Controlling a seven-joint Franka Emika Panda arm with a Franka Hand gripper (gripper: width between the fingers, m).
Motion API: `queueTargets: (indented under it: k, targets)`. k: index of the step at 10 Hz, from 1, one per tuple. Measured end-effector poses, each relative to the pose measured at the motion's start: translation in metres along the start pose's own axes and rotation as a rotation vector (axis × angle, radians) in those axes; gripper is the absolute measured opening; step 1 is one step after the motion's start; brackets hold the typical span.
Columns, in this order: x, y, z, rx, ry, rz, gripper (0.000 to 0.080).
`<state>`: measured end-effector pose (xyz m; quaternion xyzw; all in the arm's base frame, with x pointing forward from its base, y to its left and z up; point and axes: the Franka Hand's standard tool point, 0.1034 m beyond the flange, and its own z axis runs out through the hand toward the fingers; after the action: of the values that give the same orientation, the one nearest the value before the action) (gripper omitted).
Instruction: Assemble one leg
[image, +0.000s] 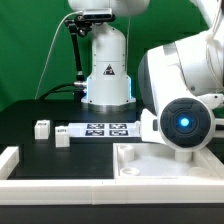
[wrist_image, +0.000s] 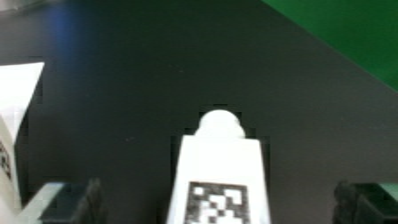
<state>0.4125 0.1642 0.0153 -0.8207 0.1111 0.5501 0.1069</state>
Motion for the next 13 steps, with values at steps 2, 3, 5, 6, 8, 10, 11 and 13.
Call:
queueTargets:
  k: [2, 3, 5, 6, 8, 10, 11, 13]
  targets:
    - [0.004, 0.0035, 0.0017, -0.008, 0.059, 0.002, 0.0649]
    - [0.0068, 0.0041, 0.0015, -0.006, 0.07, 0.004, 0.0649]
    - [0.0076, 0.0046, 0.0023, -0.004, 0.072, 0.005, 0.0649]
    - [0.0076, 0.0047, 0.0024, -0.004, 0.071, 0.005, 0.053]
    - [0.0076, 0.0047, 0.0024, -0.004, 0.071, 0.005, 0.0353]
    - [0.0077, 0.0047, 0.0025, -0.004, 0.071, 0.006, 0.0291]
    - [0.0077, 0.0047, 0.0025, -0.004, 0.071, 0.006, 0.0291]
    - [0.0077, 0.0047, 0.0025, -0.004, 0.071, 0.006, 0.0291]
